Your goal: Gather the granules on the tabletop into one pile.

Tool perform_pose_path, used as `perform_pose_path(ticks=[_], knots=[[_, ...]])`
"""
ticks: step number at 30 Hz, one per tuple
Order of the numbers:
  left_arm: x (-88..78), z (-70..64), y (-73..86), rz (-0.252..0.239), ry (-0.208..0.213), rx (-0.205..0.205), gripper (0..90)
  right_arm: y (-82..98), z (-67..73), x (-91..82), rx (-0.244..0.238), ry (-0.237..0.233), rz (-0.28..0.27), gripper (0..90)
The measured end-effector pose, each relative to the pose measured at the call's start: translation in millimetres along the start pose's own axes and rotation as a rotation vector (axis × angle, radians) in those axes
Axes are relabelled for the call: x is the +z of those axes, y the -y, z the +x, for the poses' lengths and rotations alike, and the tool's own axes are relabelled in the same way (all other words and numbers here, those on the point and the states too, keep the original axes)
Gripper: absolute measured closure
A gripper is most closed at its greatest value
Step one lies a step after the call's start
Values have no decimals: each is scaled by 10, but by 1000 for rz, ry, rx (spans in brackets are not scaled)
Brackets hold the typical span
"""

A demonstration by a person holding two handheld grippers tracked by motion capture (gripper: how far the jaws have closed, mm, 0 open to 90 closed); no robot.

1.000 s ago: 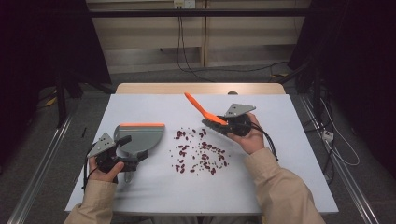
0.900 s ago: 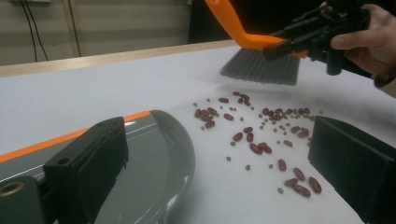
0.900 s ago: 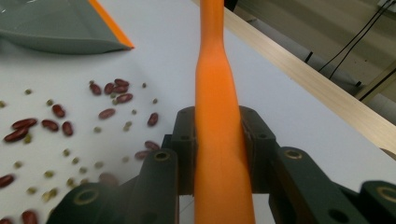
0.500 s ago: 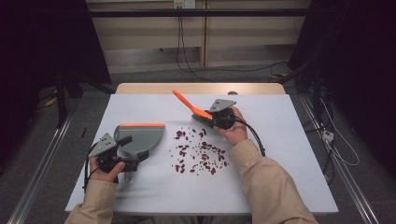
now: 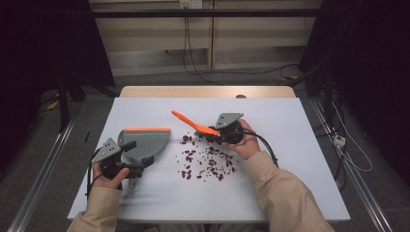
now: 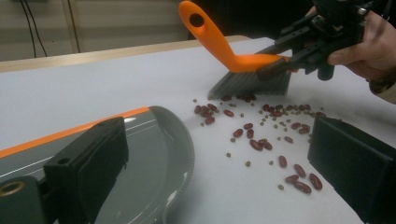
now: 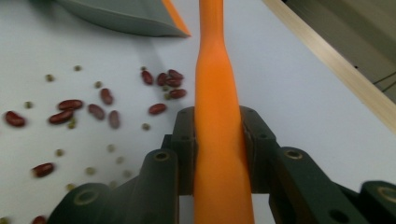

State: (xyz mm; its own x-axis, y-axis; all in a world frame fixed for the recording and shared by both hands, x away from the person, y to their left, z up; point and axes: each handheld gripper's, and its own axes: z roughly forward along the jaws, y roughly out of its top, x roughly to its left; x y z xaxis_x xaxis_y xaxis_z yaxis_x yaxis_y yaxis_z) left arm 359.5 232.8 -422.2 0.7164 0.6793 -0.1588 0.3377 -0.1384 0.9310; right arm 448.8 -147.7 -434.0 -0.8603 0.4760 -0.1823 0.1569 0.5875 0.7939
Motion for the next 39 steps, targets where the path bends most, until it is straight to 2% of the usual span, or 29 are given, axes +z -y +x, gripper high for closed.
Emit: perform_pose_path(ticks=[2,9,23,26,32,39], knots=[[-3,4,-2,-1,-1,3,49,11,39,-29,-12,-2,3,712],[-3,-3,-2,-3,-3,2,49,35,129,-116,-5,-31,-3,712],[0,-13,-1,1,-4,7,51,47,232,-227,-13,-74,-5,712],[3,-16,0,5,-5,11,51,31,236,-251,-24,-58,-10,712],[10,-12,-3,1,-4,9,51,-98,52,-245,2,-3,-80,713],[12,3,-2,0,-2,10,51,-188,-154,81,3,54,-74,712]])
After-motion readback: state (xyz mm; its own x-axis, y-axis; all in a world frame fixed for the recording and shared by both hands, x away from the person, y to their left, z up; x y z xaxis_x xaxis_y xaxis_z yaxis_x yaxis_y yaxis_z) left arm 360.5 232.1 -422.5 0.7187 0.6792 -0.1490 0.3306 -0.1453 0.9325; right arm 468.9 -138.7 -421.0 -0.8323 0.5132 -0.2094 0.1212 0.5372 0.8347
